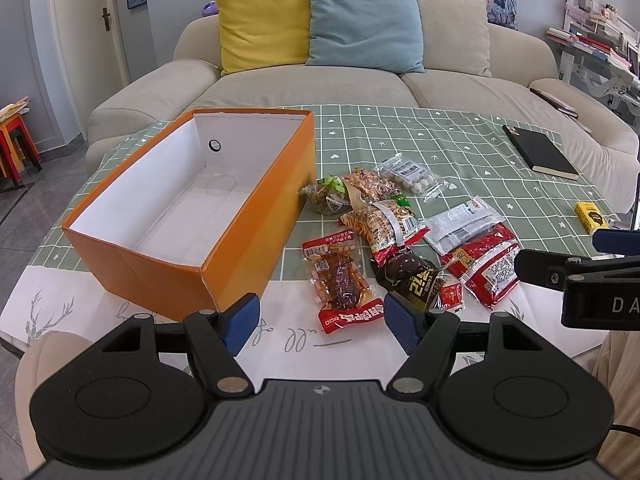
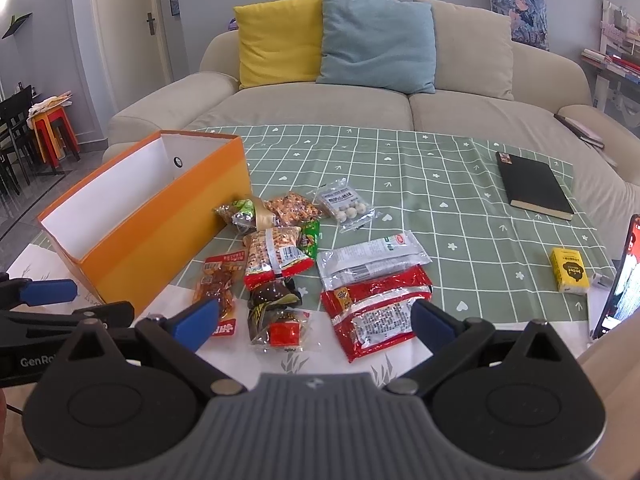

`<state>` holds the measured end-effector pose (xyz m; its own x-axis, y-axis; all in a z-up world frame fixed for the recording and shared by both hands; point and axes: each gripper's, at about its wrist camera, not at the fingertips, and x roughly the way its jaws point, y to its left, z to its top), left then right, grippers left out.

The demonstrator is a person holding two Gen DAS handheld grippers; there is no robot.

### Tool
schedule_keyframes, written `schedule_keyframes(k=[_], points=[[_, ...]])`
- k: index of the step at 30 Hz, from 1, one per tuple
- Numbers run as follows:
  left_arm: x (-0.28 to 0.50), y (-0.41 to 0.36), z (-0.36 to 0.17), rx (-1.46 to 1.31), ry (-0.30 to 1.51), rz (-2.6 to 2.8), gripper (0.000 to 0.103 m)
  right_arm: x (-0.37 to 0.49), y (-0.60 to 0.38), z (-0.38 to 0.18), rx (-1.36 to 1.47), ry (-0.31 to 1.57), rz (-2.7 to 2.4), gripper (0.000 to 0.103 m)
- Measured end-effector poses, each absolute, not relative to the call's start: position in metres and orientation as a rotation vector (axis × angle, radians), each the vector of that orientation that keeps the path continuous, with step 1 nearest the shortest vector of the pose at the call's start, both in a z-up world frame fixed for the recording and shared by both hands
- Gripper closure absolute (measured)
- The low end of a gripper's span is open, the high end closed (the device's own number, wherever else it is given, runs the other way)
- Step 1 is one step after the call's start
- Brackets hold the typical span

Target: Organize snacks

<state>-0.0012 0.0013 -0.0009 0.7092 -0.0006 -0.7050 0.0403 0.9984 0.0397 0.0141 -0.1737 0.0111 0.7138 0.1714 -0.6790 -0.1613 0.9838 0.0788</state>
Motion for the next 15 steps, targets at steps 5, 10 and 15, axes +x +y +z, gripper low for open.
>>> schedule_keyframes(k=[5, 10, 15], points=[[-0.0009, 0.0012, -0.0008, 0.053, 0.783, -0.023, 0.020, 0.0141, -0.1739, 0.0114, 0.013, 0.755, 0.185, 0.004], [-0.0009, 0.0012, -0.0010, 0.052, 0.784, -0.023, 0.020, 0.0138, -0.1744, 0.0106, 0.013, 0.755, 0.186, 0.004], [-0.0019, 0.0008, -0.0045, 0.053, 0.785, -0.023, 0.020, 0.0139, -0.1744, 0.0105, 0.014, 0.756, 0.185, 0.004]])
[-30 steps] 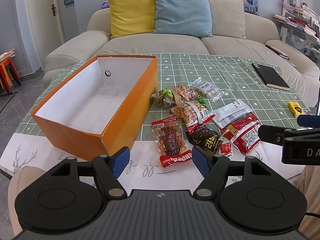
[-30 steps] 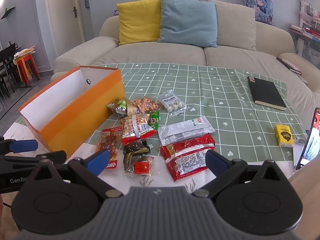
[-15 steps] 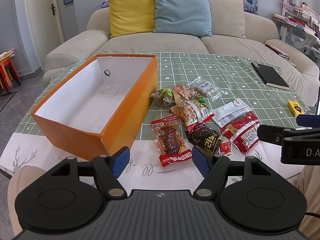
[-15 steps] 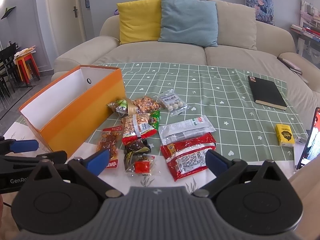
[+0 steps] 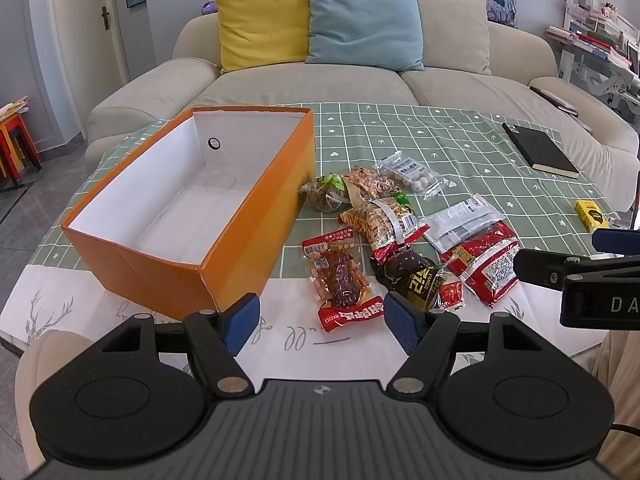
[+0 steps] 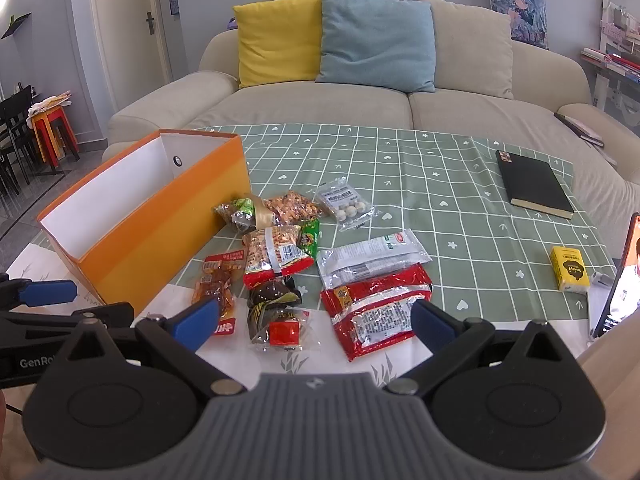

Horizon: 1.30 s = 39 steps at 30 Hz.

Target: Organize snacks

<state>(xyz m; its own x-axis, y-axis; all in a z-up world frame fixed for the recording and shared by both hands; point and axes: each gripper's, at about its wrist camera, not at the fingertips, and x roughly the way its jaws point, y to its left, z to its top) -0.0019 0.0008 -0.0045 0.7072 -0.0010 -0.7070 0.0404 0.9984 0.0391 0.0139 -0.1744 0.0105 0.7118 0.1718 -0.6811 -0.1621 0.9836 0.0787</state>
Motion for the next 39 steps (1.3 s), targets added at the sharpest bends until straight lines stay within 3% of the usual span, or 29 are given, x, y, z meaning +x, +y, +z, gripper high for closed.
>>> schedule_keyframes(k=[39], points=[[-0.0002, -0.0010, -0.0084, 0.053, 0.789, -0.024, 0.020, 0.0140, -0.1746, 0.0088, 0.015, 0.761, 0.186, 0.004]])
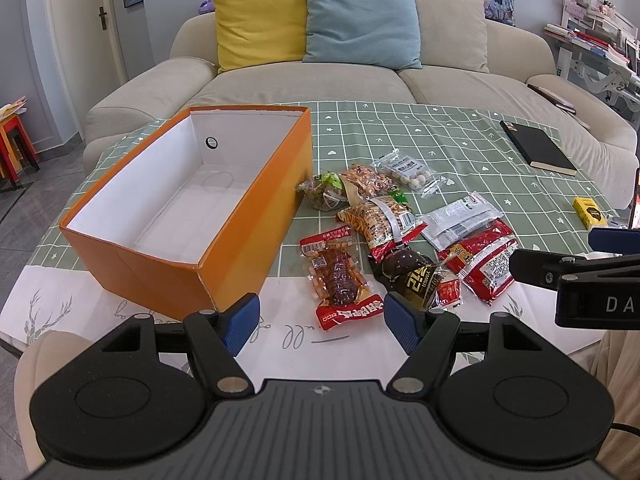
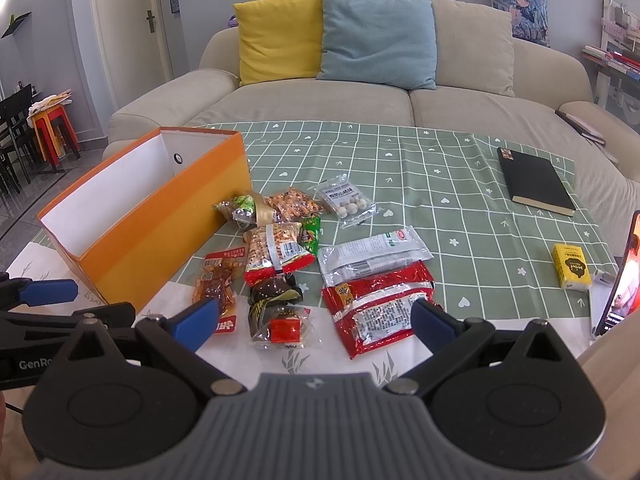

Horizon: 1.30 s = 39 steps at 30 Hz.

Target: Organize snacks

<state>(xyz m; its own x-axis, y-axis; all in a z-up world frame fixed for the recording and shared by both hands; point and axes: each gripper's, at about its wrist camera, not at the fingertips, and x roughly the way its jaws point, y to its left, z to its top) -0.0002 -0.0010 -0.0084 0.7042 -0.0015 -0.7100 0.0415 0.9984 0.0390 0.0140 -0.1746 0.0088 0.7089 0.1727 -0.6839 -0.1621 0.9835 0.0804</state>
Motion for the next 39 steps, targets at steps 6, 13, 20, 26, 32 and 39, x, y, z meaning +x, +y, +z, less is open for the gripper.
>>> schedule_keyframes(k=[6, 13, 20, 26, 32, 39], points=[[-0.002, -0.005, -0.015, 0.049, 0.795, -0.036, 0.020, 0.014, -0.174, 0.004, 0.014, 0.771, 0.180, 0.004], [0.004, -0.005, -0.017, 0.007, 0.823, -0.103, 0.024, 0.020, -0.174, -0.005, -0.015, 0.784, 0.155, 0.004], [0.026, -0.007, -0.035, -0.012, 0.912, -0.243, 0.048, 0.033, -0.178, -0.023, -0.050, 0.825, 0.170, 0.022], [0.046, -0.006, -0.052, 0.015, 0.927, -0.222, 0.046, 0.053, -0.179, -0.038, 0.022, 0.882, 0.227, 0.024], [0.059, 0.002, -0.053, -0.059, 0.897, -0.248, 0.031, 0.075, -0.183, -0.052, 0.025, 0.927, 0.159, 0.023], [0.098, 0.001, -0.062, -0.051, 0.925, -0.156, 0.031, 0.107, -0.183, -0.047, 0.029, 0.924, 0.190, 0.023]])
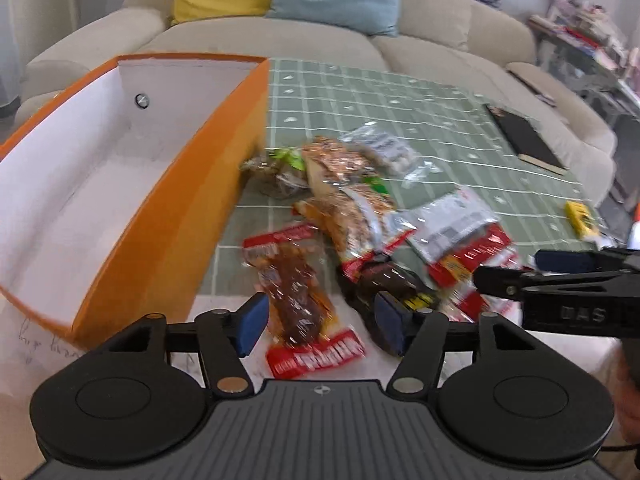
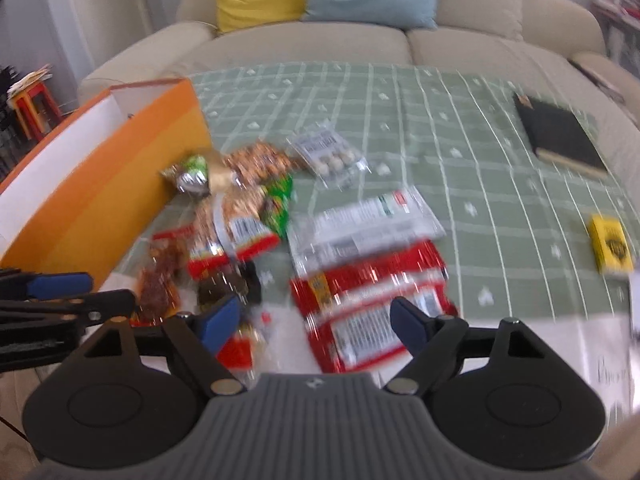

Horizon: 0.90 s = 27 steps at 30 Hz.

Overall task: Organize snacks
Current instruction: 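Reach the left tool to the red meat pack while the right tool reaches the striped peanut bag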

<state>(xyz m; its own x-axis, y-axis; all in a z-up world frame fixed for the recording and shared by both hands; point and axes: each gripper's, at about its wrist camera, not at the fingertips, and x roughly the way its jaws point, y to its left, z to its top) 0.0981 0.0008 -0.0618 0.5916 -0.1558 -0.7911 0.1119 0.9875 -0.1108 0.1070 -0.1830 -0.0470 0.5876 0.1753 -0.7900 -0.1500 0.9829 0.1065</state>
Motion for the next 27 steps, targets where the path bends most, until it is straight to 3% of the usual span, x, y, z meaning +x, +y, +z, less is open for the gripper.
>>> schedule_keyframes(k=[24, 27], points=[[0.145, -0.007, -0.109, -0.044, 1.073, -0.044, 0.030, 0.182, -0.113, -0.087, -0.121, 0.847, 0.459, 0.040], [0.143, -0.009, -0.109, -0.023, 1.069, -0.048, 0.034, 0.182, -0.114, -0.091, -0.107, 0.858, 0.470, 0.045]])
